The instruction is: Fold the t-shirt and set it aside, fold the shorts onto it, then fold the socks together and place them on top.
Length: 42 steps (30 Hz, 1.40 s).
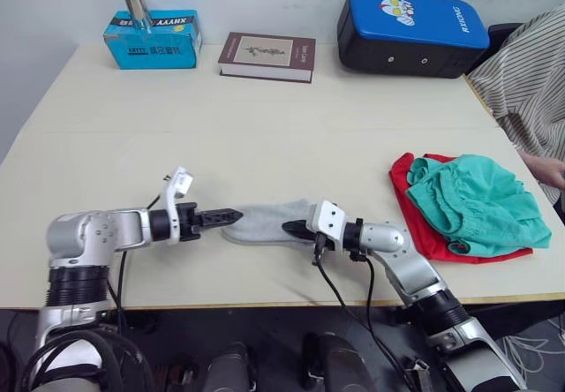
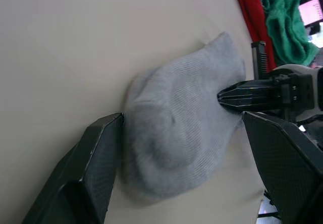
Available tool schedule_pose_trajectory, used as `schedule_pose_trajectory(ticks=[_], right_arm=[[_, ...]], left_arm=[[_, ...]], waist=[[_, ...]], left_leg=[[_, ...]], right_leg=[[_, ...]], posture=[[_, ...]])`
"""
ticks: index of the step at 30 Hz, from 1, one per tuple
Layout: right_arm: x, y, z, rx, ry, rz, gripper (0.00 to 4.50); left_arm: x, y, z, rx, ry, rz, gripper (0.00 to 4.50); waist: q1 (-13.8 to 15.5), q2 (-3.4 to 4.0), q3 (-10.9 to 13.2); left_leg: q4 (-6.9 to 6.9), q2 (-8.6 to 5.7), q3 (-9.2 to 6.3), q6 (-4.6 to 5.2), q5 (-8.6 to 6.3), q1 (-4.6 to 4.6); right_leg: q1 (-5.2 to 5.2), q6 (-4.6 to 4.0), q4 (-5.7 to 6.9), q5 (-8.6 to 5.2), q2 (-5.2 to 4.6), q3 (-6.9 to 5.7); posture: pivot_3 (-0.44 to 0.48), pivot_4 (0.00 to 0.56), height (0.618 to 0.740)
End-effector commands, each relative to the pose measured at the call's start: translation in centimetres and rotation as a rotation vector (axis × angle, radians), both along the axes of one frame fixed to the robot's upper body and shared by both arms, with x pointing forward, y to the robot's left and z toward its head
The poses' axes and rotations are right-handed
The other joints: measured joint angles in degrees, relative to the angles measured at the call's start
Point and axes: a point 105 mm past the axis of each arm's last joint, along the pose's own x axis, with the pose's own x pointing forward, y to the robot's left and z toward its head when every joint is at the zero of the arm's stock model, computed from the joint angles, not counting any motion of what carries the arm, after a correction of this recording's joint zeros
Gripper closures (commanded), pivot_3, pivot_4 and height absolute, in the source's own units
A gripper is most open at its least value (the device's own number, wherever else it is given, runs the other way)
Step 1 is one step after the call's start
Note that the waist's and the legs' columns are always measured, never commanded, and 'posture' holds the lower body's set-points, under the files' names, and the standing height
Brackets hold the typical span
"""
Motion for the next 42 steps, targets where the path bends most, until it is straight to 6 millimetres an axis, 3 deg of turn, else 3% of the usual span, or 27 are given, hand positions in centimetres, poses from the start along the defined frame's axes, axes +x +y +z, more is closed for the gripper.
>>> schedule_pose_trajectory(ticks=[1,5,8,10,15,19,24,28,33,38,42], right_arm=[[-0.2,0.2,-1.1,-0.020,0.043,-0.010,4.50],[-0.2,-0.2,-1.2,-0.025,0.047,-0.026,4.50],[-0.2,-0.5,-1.4,-0.026,0.053,-0.038,4.50],[-0.2,-0.6,-1.4,-0.025,0.058,-0.049,4.50],[-0.2,-1.1,-1.5,-0.015,0.069,-0.085,4.50],[-0.5,-1.5,-1.1,-0.008,0.066,-0.110,4.50],[-1.2,-2.9,0.0,0.003,0.048,-0.156,4.50],[-2.2,-5.0,1.2,0.022,0.043,-0.202,4.50],[-3.4,-7.8,1.6,0.028,0.063,-0.263,4.50],[-3.0,-10.4,2.4,0.042,0.061,-0.343,4.50],[-2.3,-11.6,5.2,0.131,0.027,-0.367,4.50]], left_arm=[[-0.5,-1.0,-0.4,0.004,0.028,-0.025,1.70],[-0.1,-0.3,0.0,0.020,-0.015,0.011,2.97],[0.6,-0.7,2.5,-0.025,-0.145,-0.001,3.94],[0.4,-2.1,3.9,-0.027,-0.220,-0.066,4.48],[0.0,-5.9,4.6,0.058,-0.345,-0.220,4.48],[1.2,-8.5,2.5,0.157,-0.397,-0.272,4.48],[1.6,-9.9,1.4,0.169,-0.511,-0.340,2.96],[1.6,-10.6,2.0,0.124,-0.591,-0.360,1.67],[0.2,-10.4,2.7,0.080,-0.654,-0.458,0.08],[-0.7,-9.2,3.4,0.071,-0.722,-0.521,0.03],[0.0,-8.2,4.4,0.069,-0.794,-0.481,0.03]], waist=[[0.0,0.00,0.0],[-0.1,0.00,0.0],[-0.1,0.00,0.0],[0.0,-0.01,0.0],[0.1,-0.01,0.0],[0.2,0.00,0.0],[0.2,0.00,0.0],[0.4,0.00,0.0],[1.2,0.00,0.0],[1.4,0.00,0.0],[1.5,0.00,0.0]], left_leg=[[0.00,0.01,0.00,-0.02,0.01,0.00],[-0.01,0.05,0.01,-0.12,0.07,0.00],[-0.01,0.05,0.00,-0.11,0.08,0.00],[-0.01,0.05,0.00,-0.11,0.08,-0.01],[-0.01,0.03,-0.01,-0.12,0.07,-0.01],[-0.01,0.00,0.01,-0.11,0.08,-0.02],[-0.02,0.00,0.01,-0.09,0.07,-0.06],[-0.02,0.01,-0.02,-0.05,0.07,-0.10],[-0.01,0.01,-0.01,0.05,0.02,-0.13],[-0.02,0.07,-0.01,0.04,0.01,-0.13],[-0.02,0.06,-0.03,0.11,-0.03,-0.16]], right_leg=[[0.00,0.00,0.00,0.00,0.00,0.00],[-0.04,0.00,0.03,0.00,0.03,0.00],[-0.04,0.00,0.01,0.00,0.03,0.01],[-0.04,0.00,0.00,0.00,0.02,0.01],[-0.02,0.00,-0.01,0.00,0.01,0.03],[-0.03,0.00,-0.01,0.00,0.02,0.04],[-0.05,0.00,-0.07,0.00,0.03,0.01],[-0.05,0.00,-0.10,0.00,0.02,-0.03],[-0.06,0.00,-0.15,0.00,0.01,-0.06],[-0.09,0.00,-0.14,0.00,0.04,-0.13],[-0.08,0.00,-0.16,0.00,0.02,-0.14]], posture=[[0.000,0.150,0.740],[0.000,0.150,0.740],[0.000,0.150,0.740],[0.000,0.150,0.740],[0.000,0.150,0.740],[0.000,0.150,0.740],[0.000,0.150,0.740],[0.000,0.150,0.740],[0.000,0.150,0.740],[0.000,0.150,0.740],[0.000,0.150,0.740]])
